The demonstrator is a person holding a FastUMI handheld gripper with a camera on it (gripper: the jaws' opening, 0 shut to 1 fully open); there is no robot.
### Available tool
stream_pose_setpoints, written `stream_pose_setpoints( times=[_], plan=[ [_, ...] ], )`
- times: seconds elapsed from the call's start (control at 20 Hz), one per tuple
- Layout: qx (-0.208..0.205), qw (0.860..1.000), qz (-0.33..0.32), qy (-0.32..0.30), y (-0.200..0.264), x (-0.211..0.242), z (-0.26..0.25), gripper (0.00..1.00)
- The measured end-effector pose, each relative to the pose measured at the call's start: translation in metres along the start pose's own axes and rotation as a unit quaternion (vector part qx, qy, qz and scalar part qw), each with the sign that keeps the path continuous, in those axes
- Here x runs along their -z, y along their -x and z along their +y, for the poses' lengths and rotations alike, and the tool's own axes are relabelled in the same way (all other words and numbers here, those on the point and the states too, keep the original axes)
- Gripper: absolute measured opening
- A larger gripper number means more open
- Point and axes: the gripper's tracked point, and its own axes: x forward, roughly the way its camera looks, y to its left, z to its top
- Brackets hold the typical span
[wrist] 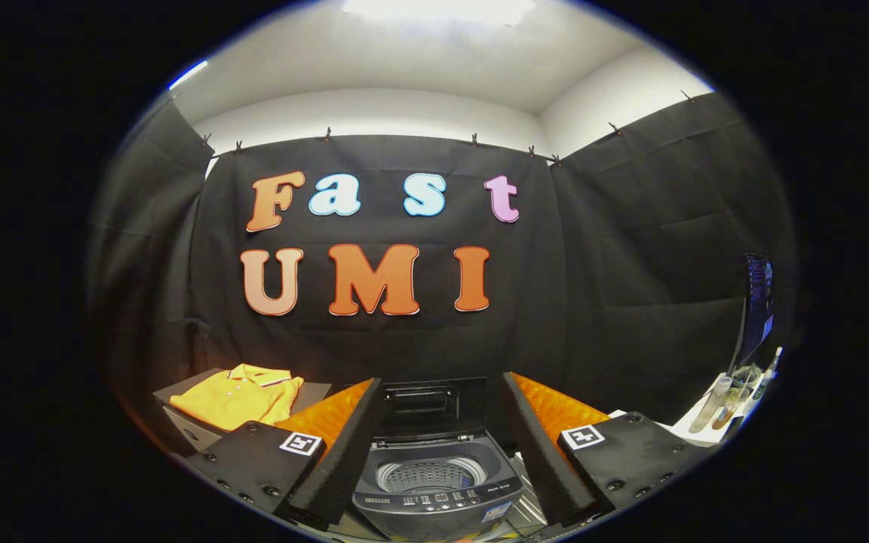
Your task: Put the clothes into the washing machine and then close the washing machine lid.
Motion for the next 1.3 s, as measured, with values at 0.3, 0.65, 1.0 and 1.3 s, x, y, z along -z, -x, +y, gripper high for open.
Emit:
stream_pose_setpoints(
  times=[0.3, 0.65, 1.0, 1.3],
  plan=[
    [0.001, 1.0, 0.002, 0.004, 0.0, 0.001, 0.004, 0.99],
    [-0.004, 1.0, 0.003, 0.0, -0.001, 0.001, 0.018, 0.99],
    [-0.032, 0.999, -0.008, 0.002, -0.011, -0.011, 0.06, 0.99],
    [-0.104, 0.995, -0.008, -0.003, -0.03, -0.021, 0.145, 0.99]
  ],
)
